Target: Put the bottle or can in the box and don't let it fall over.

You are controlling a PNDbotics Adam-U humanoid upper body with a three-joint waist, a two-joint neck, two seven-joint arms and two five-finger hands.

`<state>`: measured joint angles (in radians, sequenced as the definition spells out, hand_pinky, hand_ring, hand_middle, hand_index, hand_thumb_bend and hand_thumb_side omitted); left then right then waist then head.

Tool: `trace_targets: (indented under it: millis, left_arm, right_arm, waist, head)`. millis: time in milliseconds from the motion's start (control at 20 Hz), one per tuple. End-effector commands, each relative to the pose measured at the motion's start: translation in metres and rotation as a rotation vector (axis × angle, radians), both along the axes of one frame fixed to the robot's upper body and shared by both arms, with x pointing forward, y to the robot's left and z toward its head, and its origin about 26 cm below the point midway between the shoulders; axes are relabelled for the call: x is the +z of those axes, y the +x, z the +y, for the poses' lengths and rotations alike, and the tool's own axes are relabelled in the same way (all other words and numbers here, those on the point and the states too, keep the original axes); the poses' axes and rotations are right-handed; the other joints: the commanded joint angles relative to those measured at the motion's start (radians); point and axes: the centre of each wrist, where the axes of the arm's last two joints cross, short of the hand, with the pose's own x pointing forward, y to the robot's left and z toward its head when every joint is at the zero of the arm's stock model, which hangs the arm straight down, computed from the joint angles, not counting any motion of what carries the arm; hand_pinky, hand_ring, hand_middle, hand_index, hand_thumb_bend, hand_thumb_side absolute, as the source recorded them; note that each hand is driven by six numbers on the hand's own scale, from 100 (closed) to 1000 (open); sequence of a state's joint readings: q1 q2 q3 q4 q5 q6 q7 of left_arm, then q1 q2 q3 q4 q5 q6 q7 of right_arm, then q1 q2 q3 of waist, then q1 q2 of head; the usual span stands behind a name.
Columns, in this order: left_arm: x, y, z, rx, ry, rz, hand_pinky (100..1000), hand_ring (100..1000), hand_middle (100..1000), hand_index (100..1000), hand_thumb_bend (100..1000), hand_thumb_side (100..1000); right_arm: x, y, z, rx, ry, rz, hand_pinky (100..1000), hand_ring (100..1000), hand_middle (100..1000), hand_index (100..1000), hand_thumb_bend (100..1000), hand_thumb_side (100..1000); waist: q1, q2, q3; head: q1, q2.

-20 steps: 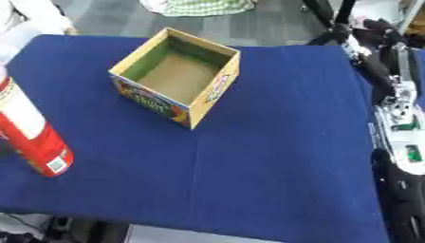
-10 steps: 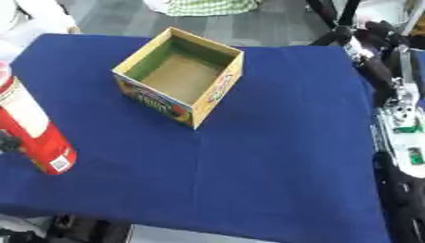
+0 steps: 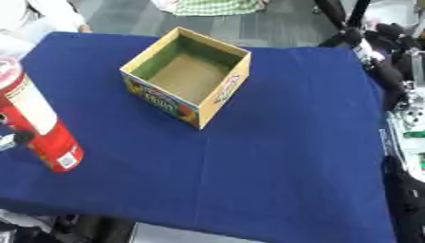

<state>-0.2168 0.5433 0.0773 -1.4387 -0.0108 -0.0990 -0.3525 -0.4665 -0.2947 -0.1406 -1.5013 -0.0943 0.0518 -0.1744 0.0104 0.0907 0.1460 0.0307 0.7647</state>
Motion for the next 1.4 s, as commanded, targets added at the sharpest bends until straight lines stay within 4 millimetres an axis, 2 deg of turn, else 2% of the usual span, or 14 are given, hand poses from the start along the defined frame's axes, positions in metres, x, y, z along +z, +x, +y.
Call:
trace_targets:
  millis: [50, 650, 850, 1050, 1400]
  left_arm:
    - [0.011, 0.005, 0.001, -0.012, 0.029, -0.019, 1000, 1000, 840, 891, 809, 466]
    - [0.006, 0.016, -0.009, -0.057, 0.030, 0.004, 1000, 1000, 829, 874, 796, 450]
    - [0.004, 0.017, -0.013, -0.063, 0.009, 0.009, 1000, 1000, 818, 842, 784, 436]
    - [0.000, 0.018, -0.015, -0.063, -0.016, 0.024, 1000, 1000, 799, 779, 747, 430]
    - [-0.003, 0.018, -0.015, -0.012, -0.051, 0.020, 1000, 1000, 748, 673, 610, 411]
  right_arm:
    - [0.011, 0.001, 0.000, 0.010, -0.008, -0.030, 730, 950, 1000, 791, 706, 431]
    - [0.009, 0.001, 0.001, 0.017, -0.002, -0.027, 730, 950, 1000, 792, 704, 430]
    - [0.009, 0.001, 0.001, 0.018, -0.001, -0.025, 731, 950, 1000, 792, 703, 428]
    - [0.009, 0.001, 0.001, 0.019, 0.000, -0.024, 731, 951, 1000, 792, 704, 427]
    - [0.008, 0.001, 0.001, 0.020, 0.002, -0.022, 731, 951, 1000, 793, 703, 426]
  waist:
    - [0.002, -0.009, -0.001]
    - [0.003, -0.006, -0.008]
    - [0.003, -0.005, -0.009]
    - [0.003, -0.004, -0.011]
    - [0.003, -0.005, -0.011]
  head:
    - [0.005, 0.005]
    - [0.005, 0.005]
    - [0.007, 0.005]
    - [0.009, 0.005]
    - [0.009, 0.005]
